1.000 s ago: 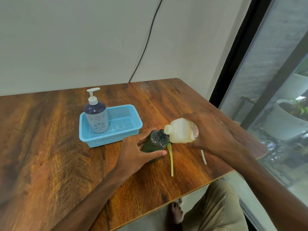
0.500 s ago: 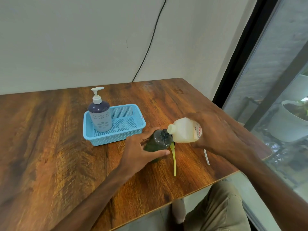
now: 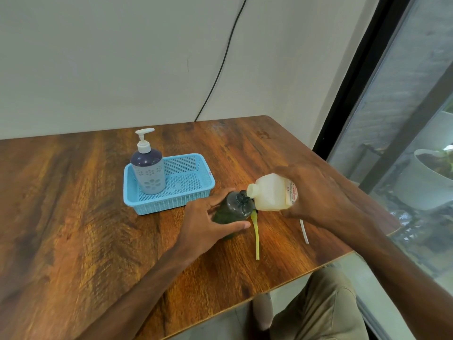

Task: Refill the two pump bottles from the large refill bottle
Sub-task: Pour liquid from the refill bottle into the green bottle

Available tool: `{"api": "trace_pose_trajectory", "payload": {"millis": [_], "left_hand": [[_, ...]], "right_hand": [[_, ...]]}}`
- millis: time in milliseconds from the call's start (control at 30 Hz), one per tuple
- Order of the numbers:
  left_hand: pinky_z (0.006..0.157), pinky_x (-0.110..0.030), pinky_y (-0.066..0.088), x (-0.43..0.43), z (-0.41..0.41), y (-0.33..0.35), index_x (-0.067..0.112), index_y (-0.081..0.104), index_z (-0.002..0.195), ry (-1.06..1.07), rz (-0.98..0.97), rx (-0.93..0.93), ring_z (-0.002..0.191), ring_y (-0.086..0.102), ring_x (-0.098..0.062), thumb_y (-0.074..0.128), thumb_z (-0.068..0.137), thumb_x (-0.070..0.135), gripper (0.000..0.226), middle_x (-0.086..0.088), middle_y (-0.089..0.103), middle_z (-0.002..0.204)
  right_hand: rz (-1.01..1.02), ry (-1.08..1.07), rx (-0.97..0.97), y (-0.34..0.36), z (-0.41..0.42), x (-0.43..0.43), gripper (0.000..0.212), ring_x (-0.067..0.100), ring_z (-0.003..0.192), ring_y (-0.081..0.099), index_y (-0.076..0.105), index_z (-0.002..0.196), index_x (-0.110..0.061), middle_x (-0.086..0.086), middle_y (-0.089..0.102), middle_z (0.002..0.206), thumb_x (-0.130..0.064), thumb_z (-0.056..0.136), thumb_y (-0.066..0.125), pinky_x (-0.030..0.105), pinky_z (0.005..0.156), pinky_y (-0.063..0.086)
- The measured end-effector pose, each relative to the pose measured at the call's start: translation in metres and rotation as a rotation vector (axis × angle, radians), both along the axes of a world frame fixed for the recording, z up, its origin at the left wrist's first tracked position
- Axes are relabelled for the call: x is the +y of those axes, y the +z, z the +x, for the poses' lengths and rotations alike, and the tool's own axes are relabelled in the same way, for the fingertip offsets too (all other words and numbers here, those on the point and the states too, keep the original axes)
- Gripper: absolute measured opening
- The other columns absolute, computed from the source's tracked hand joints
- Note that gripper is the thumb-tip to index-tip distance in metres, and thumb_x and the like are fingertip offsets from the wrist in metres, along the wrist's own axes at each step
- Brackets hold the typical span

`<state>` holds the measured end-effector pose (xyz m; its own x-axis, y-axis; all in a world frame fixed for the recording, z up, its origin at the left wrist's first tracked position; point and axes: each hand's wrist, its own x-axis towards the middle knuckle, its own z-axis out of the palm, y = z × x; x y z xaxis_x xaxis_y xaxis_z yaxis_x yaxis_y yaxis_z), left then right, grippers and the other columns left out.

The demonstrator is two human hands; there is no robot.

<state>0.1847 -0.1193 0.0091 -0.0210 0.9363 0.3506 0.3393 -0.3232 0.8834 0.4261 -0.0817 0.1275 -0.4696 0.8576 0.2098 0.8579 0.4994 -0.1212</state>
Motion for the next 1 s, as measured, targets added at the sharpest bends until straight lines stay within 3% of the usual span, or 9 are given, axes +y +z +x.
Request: {"api": "trace_pose_trajectory", "payload": {"millis": [167, 633, 800, 1000], "left_hand": [[0.098, -0.029, 0.061, 0.0005, -0.0002, -0.0013, 0.025, 0.063, 0.145, -0.006, -0.009, -0.007, 0.125, 0.065, 0.002, 0.098, 0.065, 0.051, 0.091, 0.017, 0.071, 0.133], [0.1, -0.028, 0.059, 0.0001, 0.0005, -0.0009, 0.028, 0.062, 0.144, -0.001, 0.0, -0.013, 0.124, 0.065, 0.004, 0.099, 0.065, 0.047, 0.089, 0.024, 0.071, 0.129], [0.1, -0.034, 0.061, 0.0001, 0.0004, -0.0015, 0.022, 0.063, 0.145, -0.003, -0.002, -0.003, 0.125, 0.066, 0.0, 0.099, 0.067, 0.045, 0.089, 0.014, 0.072, 0.133], [0.101, -0.033, 0.06, -0.0003, 0.001, -0.0004, 0.024, 0.062, 0.145, 0.0, 0.002, 0.007, 0.126, 0.065, 0.0, 0.099, 0.067, 0.044, 0.089, 0.015, 0.072, 0.133]], "right_hand": [[-0.007, -0.011, -0.021, 0.002, -0.0012, -0.0002, 0.085, 0.018, 0.131, 0.048, 0.049, 0.145, -0.03, -0.004, 0.057, 0.141, -0.037, 0.071, 0.088, 0.038, 0.106, 0.044], [-0.032, -0.031, -0.046, 0.0022, -0.0018, 0.0012, 0.084, 0.016, 0.134, 0.045, 0.047, 0.146, -0.031, -0.005, 0.053, 0.144, -0.04, 0.073, 0.087, 0.037, 0.108, 0.043], [-0.019, -0.034, -0.04, 0.005, -0.0034, -0.0019, 0.084, 0.018, 0.134, 0.045, 0.048, 0.145, -0.029, -0.004, 0.055, 0.143, -0.036, 0.071, 0.088, 0.038, 0.108, 0.041], [-0.033, -0.035, -0.063, 0.01, -0.0053, -0.005, 0.083, 0.017, 0.135, 0.044, 0.048, 0.146, -0.029, -0.004, 0.054, 0.144, -0.035, 0.073, 0.088, 0.038, 0.109, 0.043]]}}
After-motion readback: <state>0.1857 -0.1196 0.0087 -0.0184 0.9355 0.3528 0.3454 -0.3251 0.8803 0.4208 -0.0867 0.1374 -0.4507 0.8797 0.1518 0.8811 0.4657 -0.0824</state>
